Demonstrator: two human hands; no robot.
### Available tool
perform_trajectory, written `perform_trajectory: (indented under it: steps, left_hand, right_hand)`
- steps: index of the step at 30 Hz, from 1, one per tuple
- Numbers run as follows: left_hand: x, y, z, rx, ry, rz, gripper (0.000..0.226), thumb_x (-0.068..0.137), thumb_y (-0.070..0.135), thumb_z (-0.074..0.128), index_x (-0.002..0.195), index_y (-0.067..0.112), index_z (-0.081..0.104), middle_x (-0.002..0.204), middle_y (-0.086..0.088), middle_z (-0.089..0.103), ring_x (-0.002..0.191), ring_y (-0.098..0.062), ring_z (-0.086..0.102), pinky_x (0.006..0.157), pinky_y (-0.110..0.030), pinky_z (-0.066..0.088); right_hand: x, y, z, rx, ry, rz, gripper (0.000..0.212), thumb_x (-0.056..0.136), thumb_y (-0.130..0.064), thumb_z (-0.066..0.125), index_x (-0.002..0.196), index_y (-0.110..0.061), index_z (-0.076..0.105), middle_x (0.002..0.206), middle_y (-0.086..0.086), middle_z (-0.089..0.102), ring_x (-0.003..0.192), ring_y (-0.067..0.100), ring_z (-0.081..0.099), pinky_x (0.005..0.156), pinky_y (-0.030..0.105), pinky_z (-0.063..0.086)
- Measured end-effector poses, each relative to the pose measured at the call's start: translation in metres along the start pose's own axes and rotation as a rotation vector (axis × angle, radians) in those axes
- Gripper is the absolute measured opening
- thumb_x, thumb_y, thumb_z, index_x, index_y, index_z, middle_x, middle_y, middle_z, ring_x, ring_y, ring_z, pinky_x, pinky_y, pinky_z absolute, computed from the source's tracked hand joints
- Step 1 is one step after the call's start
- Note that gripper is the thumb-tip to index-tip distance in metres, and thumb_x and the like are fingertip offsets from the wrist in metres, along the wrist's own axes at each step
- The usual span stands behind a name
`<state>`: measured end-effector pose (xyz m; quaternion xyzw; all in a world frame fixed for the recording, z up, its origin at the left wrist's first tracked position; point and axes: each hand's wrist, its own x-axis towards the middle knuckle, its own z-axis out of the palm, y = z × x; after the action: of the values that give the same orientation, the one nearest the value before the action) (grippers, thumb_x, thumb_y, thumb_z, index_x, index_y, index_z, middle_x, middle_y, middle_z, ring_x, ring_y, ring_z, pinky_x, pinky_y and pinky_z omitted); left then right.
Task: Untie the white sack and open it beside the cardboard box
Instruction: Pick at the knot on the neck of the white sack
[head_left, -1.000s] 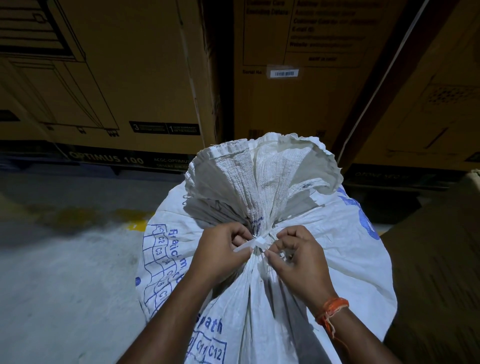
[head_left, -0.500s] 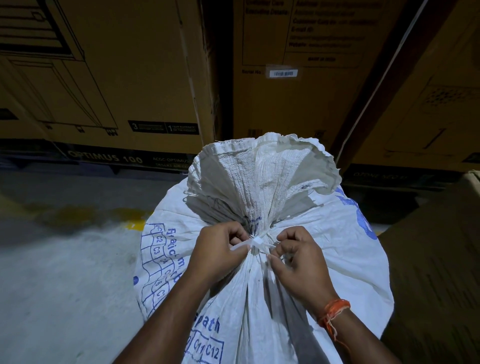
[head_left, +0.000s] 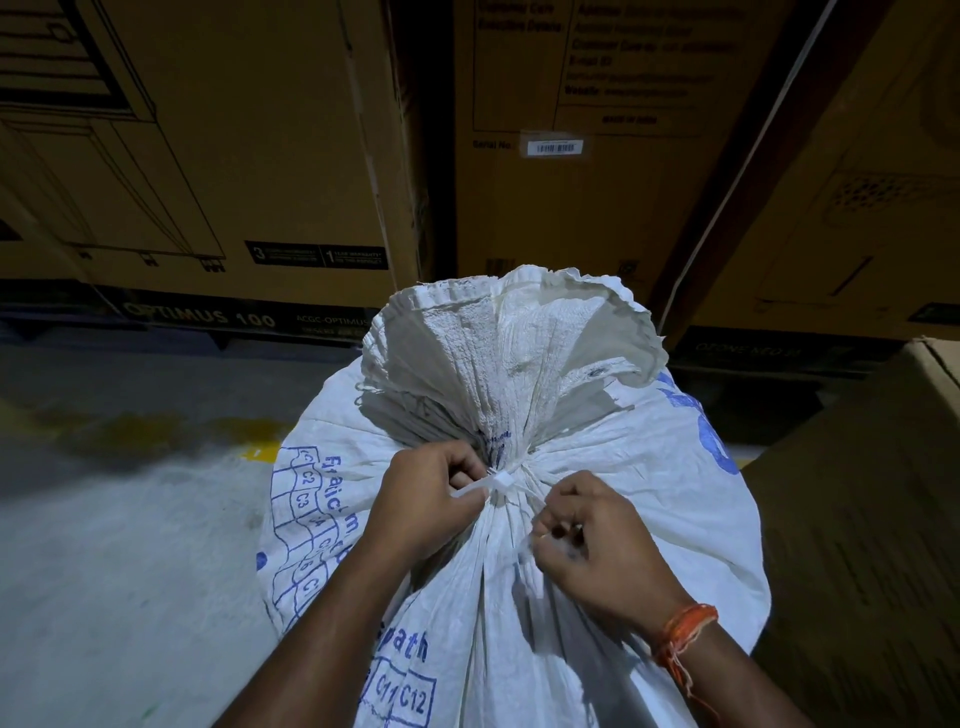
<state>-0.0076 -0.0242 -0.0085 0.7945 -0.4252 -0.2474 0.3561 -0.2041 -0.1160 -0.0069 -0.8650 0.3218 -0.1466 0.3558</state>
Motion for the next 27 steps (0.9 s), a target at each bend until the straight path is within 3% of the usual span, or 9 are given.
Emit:
perform_trajectory:
  steps: [3, 6, 8, 13, 15, 19, 24, 27]
  left_hand:
    - [0.001, 0.001, 0.0, 0.009, -0.023, 0.005, 0.008, 0.077, 0.025, 0.079, 0.077, 0.027, 0.072, 0.067, 0.008, 0.072, 0.053, -0.001, 0.058, 0.058, -0.029, 0.054]
    - [0.002, 0.002, 0.002, 0.015, -0.046, 0.011, 0.008, 0.077, 0.025, 0.077, 0.081, 0.029, 0.071, 0.067, 0.01, 0.072, 0.053, -0.001, 0.057, 0.059, -0.027, 0.054]
    - [0.001, 0.003, 0.003, -0.001, -0.062, 0.015, 0.008, 0.077, 0.025, 0.074, 0.084, 0.029, 0.071, 0.069, 0.009, 0.072, 0.053, -0.002, 0.057, 0.06, -0.029, 0.054]
    - [0.002, 0.004, 0.004, -0.092, -0.042, -0.001, 0.008, 0.081, 0.019, 0.077, 0.083, 0.025, 0.072, 0.068, 0.01, 0.071, 0.05, 0.002, 0.052, 0.057, -0.018, 0.044]
    - [0.005, 0.005, 0.002, -0.238, -0.056, -0.057, 0.004, 0.087, 0.019, 0.078, 0.086, 0.023, 0.076, 0.07, 0.01, 0.069, 0.057, -0.002, 0.056, 0.063, -0.019, 0.047]
    - [0.013, -0.001, -0.005, -0.398, -0.051, -0.126, 0.017, 0.101, 0.018, 0.067, 0.098, 0.021, 0.083, 0.093, 0.003, 0.083, 0.094, -0.013, 0.078, 0.092, -0.032, 0.059]
    - [0.014, -0.005, -0.005, -0.358, -0.076, -0.106, 0.02, 0.101, 0.009, 0.064, 0.107, 0.019, 0.081, 0.097, 0.002, 0.083, 0.098, -0.007, 0.077, 0.099, -0.033, 0.059]
    - [0.013, -0.004, -0.006, -0.392, -0.047, -0.111, 0.018, 0.103, 0.018, 0.064, 0.104, 0.022, 0.081, 0.096, 0.001, 0.083, 0.097, -0.012, 0.077, 0.098, -0.037, 0.06]
  right_hand:
    - [0.001, -0.005, 0.0, 0.005, 0.082, 0.052, 0.038, 0.082, -0.045, 0.073, 0.057, -0.022, 0.057, 0.065, -0.004, 0.059, 0.069, 0.011, 0.06, 0.062, 0.02, 0.042]
    - [0.009, -0.003, 0.002, 0.037, 0.195, 0.194, 0.02, 0.081, -0.026, 0.078, 0.074, -0.019, 0.061, 0.063, -0.003, 0.066, 0.064, 0.011, 0.063, 0.06, 0.021, 0.047]
    - [0.014, -0.001, 0.005, 0.085, 0.146, 0.267, 0.011, 0.08, -0.016, 0.076, 0.085, -0.022, 0.068, 0.068, -0.005, 0.071, 0.065, 0.006, 0.067, 0.061, 0.017, 0.047]
    - [0.02, 0.0, 0.001, 0.098, 0.063, 0.23, 0.017, 0.082, -0.007, 0.071, 0.079, -0.022, 0.077, 0.069, -0.011, 0.073, 0.07, -0.001, 0.066, 0.063, 0.01, 0.044]
    - [0.023, 0.002, -0.003, 0.097, 0.083, 0.215, 0.019, 0.083, -0.007, 0.071, 0.079, -0.025, 0.077, 0.075, -0.01, 0.074, 0.074, 0.002, 0.067, 0.069, 0.017, 0.049]
    - [0.026, 0.004, -0.002, 0.068, 0.097, 0.216, 0.018, 0.085, -0.007, 0.071, 0.08, -0.025, 0.075, 0.084, -0.005, 0.07, 0.081, 0.009, 0.065, 0.072, 0.026, 0.048]
    - [0.031, -0.005, 0.012, 0.134, 0.145, 0.219, 0.009, 0.083, -0.016, 0.076, 0.079, -0.024, 0.074, 0.077, -0.006, 0.07, 0.072, 0.006, 0.061, 0.066, 0.024, 0.045]
    - [0.034, -0.008, 0.015, 0.143, 0.172, 0.215, 0.01, 0.084, -0.017, 0.076, 0.076, -0.023, 0.075, 0.075, -0.006, 0.071, 0.073, 0.005, 0.062, 0.067, 0.023, 0.047]
